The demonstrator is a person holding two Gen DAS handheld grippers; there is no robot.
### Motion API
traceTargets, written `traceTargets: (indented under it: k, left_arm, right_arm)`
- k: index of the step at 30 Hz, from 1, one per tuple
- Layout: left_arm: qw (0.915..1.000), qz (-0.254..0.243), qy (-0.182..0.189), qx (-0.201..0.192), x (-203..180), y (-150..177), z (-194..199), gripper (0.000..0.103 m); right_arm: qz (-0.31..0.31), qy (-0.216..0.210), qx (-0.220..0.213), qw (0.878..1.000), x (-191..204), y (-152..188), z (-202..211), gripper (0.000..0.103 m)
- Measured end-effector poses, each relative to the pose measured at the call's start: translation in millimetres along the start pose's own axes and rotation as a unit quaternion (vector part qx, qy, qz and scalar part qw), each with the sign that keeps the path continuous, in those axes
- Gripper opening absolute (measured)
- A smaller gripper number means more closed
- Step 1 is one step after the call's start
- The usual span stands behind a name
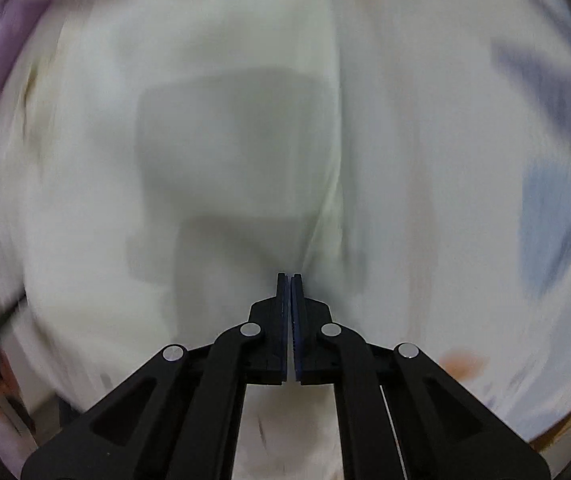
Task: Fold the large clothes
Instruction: 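Lift the sleeve with the right tool and fold it across the jacket front, then open the right tool and withdraw both tools above the jacket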
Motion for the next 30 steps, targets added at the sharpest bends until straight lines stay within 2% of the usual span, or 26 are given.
traceTargets:
  k: [2,3,5,7,8,10,11,12,13,14,15,18,22,23,25,30]
  left_arm:
    - [0.9998,0.009,0.015,-0.013,4.7,7.4,-8.4,0.012]
    - [0.9994,0.018,0.025,-0.018,8.5,8.7,-11.9,0.012]
    - [0.999,0.029,0.03,-0.014,12.6,8.5,-6.6,0.012]
    - [0.9992,0.027,0.021,-0.019,12.9,13.5,6.3,0.013]
    - [0.9993,0.024,0.017,-0.022,12.0,16.2,10.5,0.017]
    - [0.9994,0.018,0.016,-0.024,8.7,21.9,14.9,0.035]
    - [0.9995,0.015,0.017,-0.024,7.6,24.9,16.7,0.037]
    - [0.9995,0.015,0.016,-0.023,5.7,27.7,18.2,0.038]
    - [0.9995,0.017,0.015,-0.023,6.8,32.3,20.2,0.04]
    - [0.9994,0.022,0.015,-0.023,9.4,34.9,22.4,0.042]
    - [0.9993,0.024,0.016,-0.024,11.8,37.1,24.9,0.046]
    - [0.9992,0.02,0.011,-0.031,14.4,34.4,32.6,0.049]
    - [0.999,0.015,0.013,-0.039,9.0,37.9,50.6,0.056]
    - [0.999,0.011,0.011,-0.043,9.7,39.7,55.6,0.057]
    - [0.9987,0.009,0.011,-0.05,10.7,37.4,63.7,0.058]
    - [0.9981,0.01,0.016,-0.058,14.0,19.5,80.9,0.061]
  right_arm:
    - [-0.006,-0.014,-0.038,0.999,-5.8,20.4,-1.2,0.0]
    - [-0.031,-0.035,-0.052,0.998,-14.1,25.5,-2.4,0.0]
    - [-0.089,-0.065,-0.043,0.993,-28.0,29.8,0.5,0.0]
    - [-0.08,-0.055,-0.032,0.995,-24.3,29.9,6.4,0.002]
    - [-0.061,-0.038,-0.029,0.997,-17.7,30.7,10.2,0.004]
    - [-0.046,-0.024,-0.025,0.998,-9.3,30.3,18.2,0.01]
    - [-0.049,-0.028,-0.023,0.998,-7.0,32.5,21.3,0.019]
    - [-0.058,-0.044,-0.021,0.997,-2.9,29.8,22.9,0.045]
    - [-0.073,-0.068,-0.019,0.995,-1.8,29.6,27.0,0.056]
    - [-0.084,-0.073,-0.021,0.994,-1.8,29.9,32.8,0.068]
    - [-0.089,-0.066,-0.022,0.994,0.6,28.3,36.9,0.073]
    - [-0.089,-0.039,-0.03,0.995,2.6,36.0,50.5,0.079]
    - [-0.081,-0.035,-0.039,0.995,5.8,44.8,61.8,0.081]
    - [-0.081,-0.031,-0.04,0.995,4.7,32.9,72.8,0.082]
    - [-0.081,-0.027,-0.046,0.995,-7.4,33.6,84.7,0.082]
    - [-0.1,-0.016,-0.063,0.993,7.9,19.1,95.1,0.082]
Point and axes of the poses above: each gripper's, at about its wrist camera, not at the fingertips, and z roughly against the way its jaws point, x to its left, y to its underside, the point moved 1 cm from there along -z, roughly the way its jaws point, and after that the axes turned 5 degrees about -x, right-handed, at the moved point
